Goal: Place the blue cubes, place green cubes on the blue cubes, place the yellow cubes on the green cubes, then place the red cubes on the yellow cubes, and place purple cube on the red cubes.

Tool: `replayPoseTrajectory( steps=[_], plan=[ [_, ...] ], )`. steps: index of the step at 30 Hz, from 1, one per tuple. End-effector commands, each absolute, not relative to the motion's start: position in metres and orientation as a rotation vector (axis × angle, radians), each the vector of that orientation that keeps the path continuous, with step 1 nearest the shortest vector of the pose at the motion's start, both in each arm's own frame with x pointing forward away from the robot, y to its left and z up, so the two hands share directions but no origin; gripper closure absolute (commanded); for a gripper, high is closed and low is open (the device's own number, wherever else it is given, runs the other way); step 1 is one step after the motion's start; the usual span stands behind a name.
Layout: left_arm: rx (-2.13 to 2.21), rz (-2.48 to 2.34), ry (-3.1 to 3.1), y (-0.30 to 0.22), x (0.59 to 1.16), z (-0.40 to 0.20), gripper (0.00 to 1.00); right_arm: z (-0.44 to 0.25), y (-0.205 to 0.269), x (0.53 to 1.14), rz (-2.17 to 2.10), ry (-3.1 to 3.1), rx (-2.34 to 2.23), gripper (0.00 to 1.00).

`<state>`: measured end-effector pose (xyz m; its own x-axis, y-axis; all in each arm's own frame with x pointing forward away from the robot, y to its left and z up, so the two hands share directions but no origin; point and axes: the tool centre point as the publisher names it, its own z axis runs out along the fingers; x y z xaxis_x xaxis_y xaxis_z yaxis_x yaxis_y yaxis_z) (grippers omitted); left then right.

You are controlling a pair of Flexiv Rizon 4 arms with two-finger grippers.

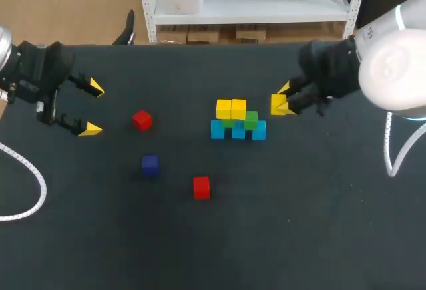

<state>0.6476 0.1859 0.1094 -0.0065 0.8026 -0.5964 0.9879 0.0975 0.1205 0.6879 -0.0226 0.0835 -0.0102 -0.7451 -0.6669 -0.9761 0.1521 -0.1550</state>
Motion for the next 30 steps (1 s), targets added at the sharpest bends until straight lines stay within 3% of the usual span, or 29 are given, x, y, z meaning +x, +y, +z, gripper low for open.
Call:
replayPoseTrajectory(
  steps=[1,30],
  plan=[
    [1.750,-0.460,1.847,0.187,0.648,0.108,0.00,0.079,-0.017,0.695,0.491,1.788,-1.638,1.00],
    [1.750,-0.460,1.847,0.187,0.648,0.108,0.00,0.067,0.014,0.705,0.560,1.760,-1.653,1.00]
  ],
)
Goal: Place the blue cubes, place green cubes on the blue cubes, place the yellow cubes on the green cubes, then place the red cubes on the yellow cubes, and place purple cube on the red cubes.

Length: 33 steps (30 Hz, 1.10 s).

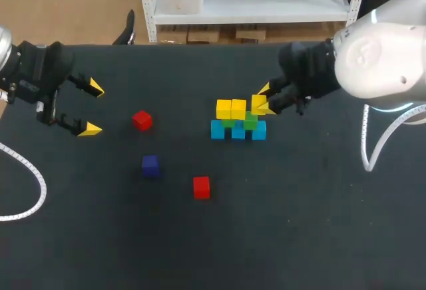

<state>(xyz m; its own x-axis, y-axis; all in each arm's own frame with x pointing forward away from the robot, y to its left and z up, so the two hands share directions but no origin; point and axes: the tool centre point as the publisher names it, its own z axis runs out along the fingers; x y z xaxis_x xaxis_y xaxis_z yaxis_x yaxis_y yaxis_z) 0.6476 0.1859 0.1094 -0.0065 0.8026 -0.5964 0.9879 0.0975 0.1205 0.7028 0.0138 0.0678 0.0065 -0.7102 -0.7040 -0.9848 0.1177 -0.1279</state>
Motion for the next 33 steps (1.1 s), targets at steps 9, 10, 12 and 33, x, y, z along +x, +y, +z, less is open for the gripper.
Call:
replayPoseTrajectory(
  steps=[9,10,12,33],
  plan=[
    [1.750,-0.460,1.847,0.1872,0.6481,0.1084,0.00,0.0641,0.0160,0.7028,0.570,1.769,-1.654,1.00],
    [1.750,-0.460,1.847,0.1872,0.6481,0.1084,0.00,0.0639,0.0160,0.7027,0.571,1.769,-1.654,1.00],
    [1.750,-0.460,1.847,0.1872,0.6481,0.1084,0.00,0.0635,0.0163,0.7026,0.572,1.770,-1.654,1.00],
    [1.750,-0.460,1.847,0.1872,0.6481,0.1084,0.00,0.0604,0.0205,0.7013,0.585,1.778,-1.652,1.00]
  ],
)
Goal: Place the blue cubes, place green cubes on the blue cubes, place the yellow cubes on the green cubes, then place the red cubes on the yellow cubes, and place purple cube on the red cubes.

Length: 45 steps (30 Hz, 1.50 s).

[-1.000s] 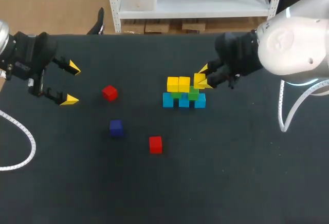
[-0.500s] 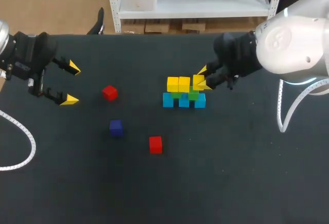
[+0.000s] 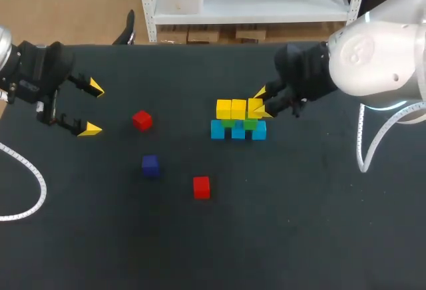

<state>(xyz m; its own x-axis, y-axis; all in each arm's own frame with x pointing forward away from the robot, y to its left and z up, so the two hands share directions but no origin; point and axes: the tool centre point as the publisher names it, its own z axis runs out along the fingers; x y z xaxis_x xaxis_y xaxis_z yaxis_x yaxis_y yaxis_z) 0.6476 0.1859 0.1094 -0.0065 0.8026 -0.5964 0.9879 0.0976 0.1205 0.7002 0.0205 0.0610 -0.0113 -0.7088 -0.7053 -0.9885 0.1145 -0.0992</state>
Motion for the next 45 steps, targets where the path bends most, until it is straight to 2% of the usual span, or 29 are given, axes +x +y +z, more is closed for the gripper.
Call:
replayPoseTrajectory(
  steps=[1,45],
  plan=[
    [1.750,-0.460,1.847,0.1872,0.6481,0.1084,0.00,0.0604,0.0206,0.7012,0.585,1.778,-1.652,1.00],
    [1.750,-0.460,1.847,0.1872,0.6481,0.1084,0.00,0.0561,0.0233,0.7030,0.598,1.792,-1.656,1.00]
  ],
)
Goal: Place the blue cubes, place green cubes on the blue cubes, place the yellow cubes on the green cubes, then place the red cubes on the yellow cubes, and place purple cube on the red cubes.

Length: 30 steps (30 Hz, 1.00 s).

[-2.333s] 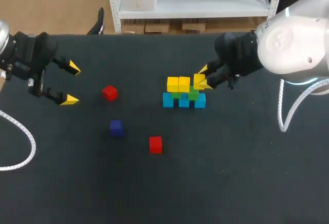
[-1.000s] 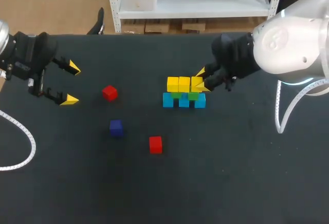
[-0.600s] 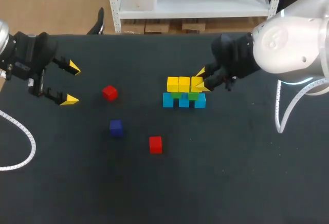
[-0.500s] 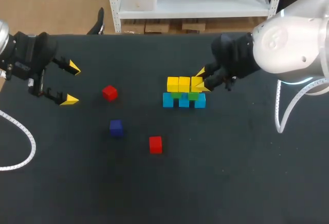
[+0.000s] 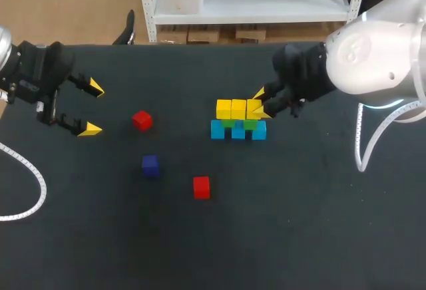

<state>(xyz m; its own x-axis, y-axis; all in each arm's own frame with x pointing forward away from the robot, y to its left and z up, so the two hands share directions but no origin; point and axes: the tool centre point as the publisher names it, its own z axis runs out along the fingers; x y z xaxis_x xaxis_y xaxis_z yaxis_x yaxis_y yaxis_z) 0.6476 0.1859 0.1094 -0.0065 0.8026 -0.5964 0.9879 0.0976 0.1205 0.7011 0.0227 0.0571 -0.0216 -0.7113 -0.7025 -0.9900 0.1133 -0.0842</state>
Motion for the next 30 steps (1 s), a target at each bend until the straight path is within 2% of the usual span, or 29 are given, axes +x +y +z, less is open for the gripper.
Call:
replayPoseTrajectory(
  steps=[1,28,30],
  plan=[
    [1.750,-0.460,1.847,0.1872,0.6481,0.1084,0.00,0.0559,0.0233,0.7031,0.599,1.792,-1.656,1.00],
    [1.750,-0.460,1.847,0.1872,0.6481,0.1084,0.00,0.0537,0.0234,0.7067,0.607,1.805,-1.651,1.00],
    [1.750,-0.460,1.847,0.1872,0.6481,0.1084,0.00,0.0532,0.0238,0.7068,0.608,1.805,-1.651,0.96]
  ],
)
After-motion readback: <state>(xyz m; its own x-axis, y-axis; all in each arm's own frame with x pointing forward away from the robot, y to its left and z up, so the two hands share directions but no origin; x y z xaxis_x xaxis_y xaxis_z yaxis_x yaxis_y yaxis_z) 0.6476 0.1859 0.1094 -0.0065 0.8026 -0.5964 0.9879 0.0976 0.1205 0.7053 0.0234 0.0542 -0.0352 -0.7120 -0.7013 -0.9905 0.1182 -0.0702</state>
